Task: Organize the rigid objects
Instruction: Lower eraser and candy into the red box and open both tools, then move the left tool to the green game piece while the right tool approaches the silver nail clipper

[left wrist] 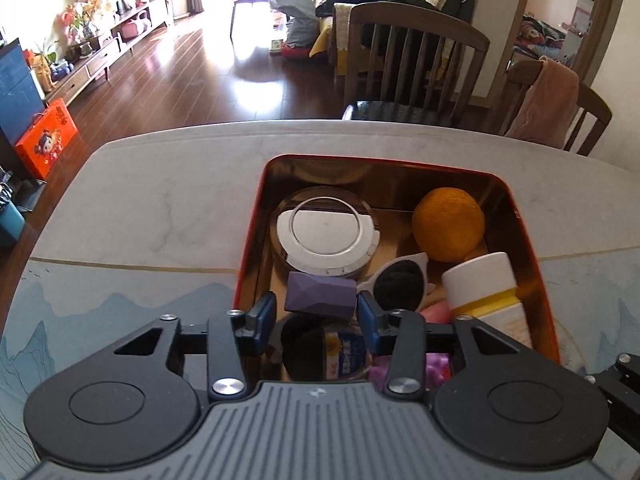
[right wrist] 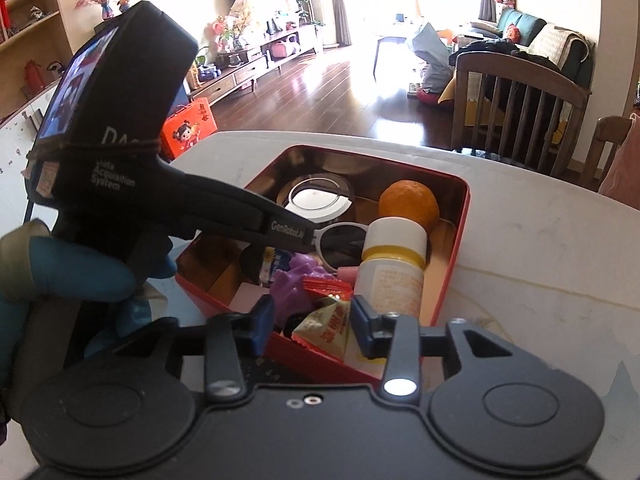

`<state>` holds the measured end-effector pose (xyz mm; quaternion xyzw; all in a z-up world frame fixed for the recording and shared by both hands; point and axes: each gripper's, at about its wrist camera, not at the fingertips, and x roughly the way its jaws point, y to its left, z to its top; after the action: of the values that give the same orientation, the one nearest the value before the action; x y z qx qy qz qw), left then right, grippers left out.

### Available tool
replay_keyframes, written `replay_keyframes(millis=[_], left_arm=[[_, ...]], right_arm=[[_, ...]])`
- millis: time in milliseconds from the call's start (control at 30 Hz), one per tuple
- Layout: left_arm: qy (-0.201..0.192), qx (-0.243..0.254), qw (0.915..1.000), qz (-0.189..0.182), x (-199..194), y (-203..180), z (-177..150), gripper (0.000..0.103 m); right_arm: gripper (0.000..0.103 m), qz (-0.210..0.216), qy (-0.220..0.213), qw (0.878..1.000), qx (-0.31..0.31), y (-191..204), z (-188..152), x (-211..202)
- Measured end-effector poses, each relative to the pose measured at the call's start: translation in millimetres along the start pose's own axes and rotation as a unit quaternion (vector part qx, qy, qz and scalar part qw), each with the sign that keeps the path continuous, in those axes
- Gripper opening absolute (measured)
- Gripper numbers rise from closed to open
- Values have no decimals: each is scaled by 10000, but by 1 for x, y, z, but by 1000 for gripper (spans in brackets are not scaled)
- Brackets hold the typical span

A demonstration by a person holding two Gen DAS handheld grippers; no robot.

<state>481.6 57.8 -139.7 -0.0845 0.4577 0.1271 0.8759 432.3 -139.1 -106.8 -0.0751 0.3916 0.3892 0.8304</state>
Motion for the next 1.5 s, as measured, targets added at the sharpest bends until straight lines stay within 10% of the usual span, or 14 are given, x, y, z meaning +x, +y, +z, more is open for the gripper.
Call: replay_keyframes(millis=[167, 1500], left_arm=[[-154, 114, 9998, 64, -12, -6, -1, 65], [-925, 151, 9949, -382, -155, 52, -91, 82]], right_arm=[[62, -54, -78, 10000, 7, 0, 0, -5], [103, -705, -723, 9943, 333, 55, -47, -102]])
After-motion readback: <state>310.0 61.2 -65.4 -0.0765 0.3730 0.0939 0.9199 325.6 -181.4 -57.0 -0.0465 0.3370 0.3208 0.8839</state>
